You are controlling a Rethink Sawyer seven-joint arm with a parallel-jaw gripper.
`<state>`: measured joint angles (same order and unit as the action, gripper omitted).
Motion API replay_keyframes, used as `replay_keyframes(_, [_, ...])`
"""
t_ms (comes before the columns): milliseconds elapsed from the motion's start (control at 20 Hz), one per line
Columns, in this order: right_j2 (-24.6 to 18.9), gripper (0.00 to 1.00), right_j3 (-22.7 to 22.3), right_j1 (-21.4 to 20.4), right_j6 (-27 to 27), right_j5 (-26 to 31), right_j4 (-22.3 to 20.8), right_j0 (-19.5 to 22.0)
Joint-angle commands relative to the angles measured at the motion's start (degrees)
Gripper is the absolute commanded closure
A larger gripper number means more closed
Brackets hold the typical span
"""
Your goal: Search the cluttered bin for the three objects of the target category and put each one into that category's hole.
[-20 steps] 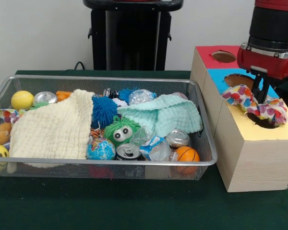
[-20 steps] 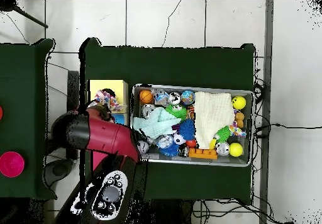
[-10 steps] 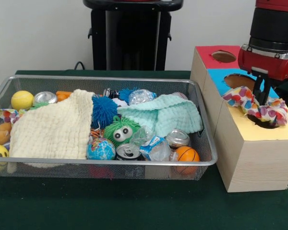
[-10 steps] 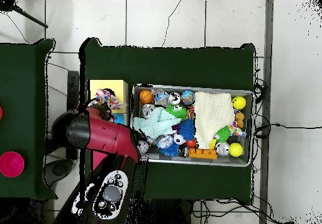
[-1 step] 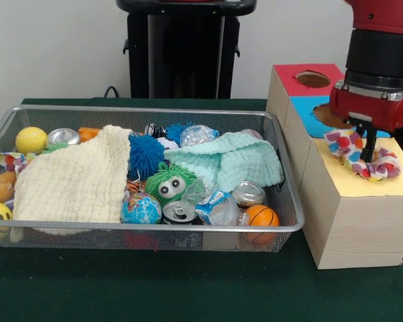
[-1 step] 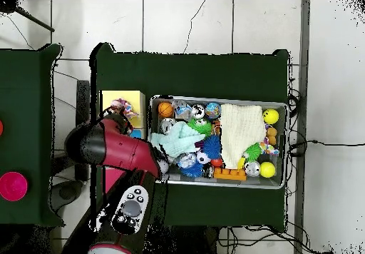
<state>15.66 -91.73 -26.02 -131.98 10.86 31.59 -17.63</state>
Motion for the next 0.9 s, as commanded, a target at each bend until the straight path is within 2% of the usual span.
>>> replay_keyframes(50, [-8.25,1.0,-1.42,10.1,-7.76,0.1,-0.05,3.66])
replay_keyframes(350, [-9.54,1.0,0.18,13.02,-7.93,-1.8,-0.18,4.44])
replay_keyframes(450, [-8.13,1.0,0.95,14.56,-8.68,-1.61,0.15,3.03])
replay_keyframes(550, [-4.7,1.0,2.41,16.17,-9.53,0.08,0.47,0.06])
replay_keyframes(600, [-1.34,1.0,3.71,17.32,-11.38,2.57,1.56,-2.82])
replay_keyframes(650, [-1.17,1.0,3.75,17.46,-12.42,3.5,2.3,-3.37])
replay_keyframes(750, [-1.47,1.0,2.96,17.42,-12.82,1.63,2.9,-3.83])
replay_keyframes(900, [-5.54,1.0,0.49,15.51,-11.93,-0.74,3.14,-1.09])
